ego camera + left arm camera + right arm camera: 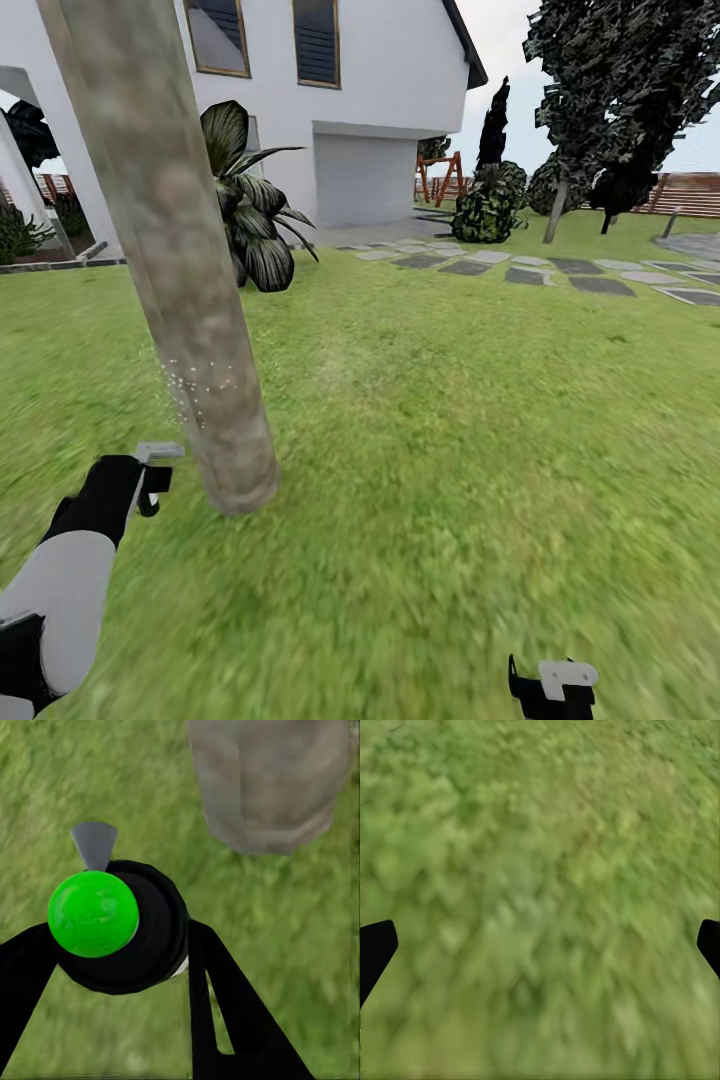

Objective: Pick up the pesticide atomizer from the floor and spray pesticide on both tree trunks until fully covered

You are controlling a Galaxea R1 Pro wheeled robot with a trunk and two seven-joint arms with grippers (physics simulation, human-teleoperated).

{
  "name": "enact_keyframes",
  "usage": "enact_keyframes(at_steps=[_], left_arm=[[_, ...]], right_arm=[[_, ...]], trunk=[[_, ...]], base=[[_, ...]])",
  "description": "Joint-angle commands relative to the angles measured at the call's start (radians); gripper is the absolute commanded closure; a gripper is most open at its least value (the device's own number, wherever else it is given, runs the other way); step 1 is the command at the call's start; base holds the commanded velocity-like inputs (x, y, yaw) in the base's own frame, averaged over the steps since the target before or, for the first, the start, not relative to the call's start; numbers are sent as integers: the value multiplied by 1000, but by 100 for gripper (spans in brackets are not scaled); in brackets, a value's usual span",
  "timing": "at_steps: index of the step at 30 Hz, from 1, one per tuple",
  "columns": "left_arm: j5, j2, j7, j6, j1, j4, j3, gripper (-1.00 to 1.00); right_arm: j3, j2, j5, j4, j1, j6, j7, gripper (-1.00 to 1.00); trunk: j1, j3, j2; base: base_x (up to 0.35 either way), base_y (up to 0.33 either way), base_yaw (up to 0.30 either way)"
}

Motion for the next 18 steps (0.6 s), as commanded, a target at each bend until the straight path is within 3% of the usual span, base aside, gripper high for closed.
enact_keyframes(at_steps=[1,5,6,12,18], left_arm=[[-5,-26,0,-1,1,0,0,100],[-11,-111,24,-2,2,-14,-2,100],[-9,-115,41,-2,2,-14,0,100],[-12,-77,63,-4,8,-10,5,100],[-10,-87,65,-6,10,-2,-1,100]], right_arm=[[0,0,0,0,0,0,0,-100],[0,2,0,0,0,0,0,-100],[0,2,0,0,0,0,1,-100],[0,2,0,0,0,0,1,-100],[0,2,0,0,0,0,0,-100]], trunk=[[0,0,0],[0,0,0],[0,0,0],[0,0,0],[0,0,0]], base=[[1,0,26],[0,-5,189],[0,-124,268],[0,-248,114],[0,-270,63]])
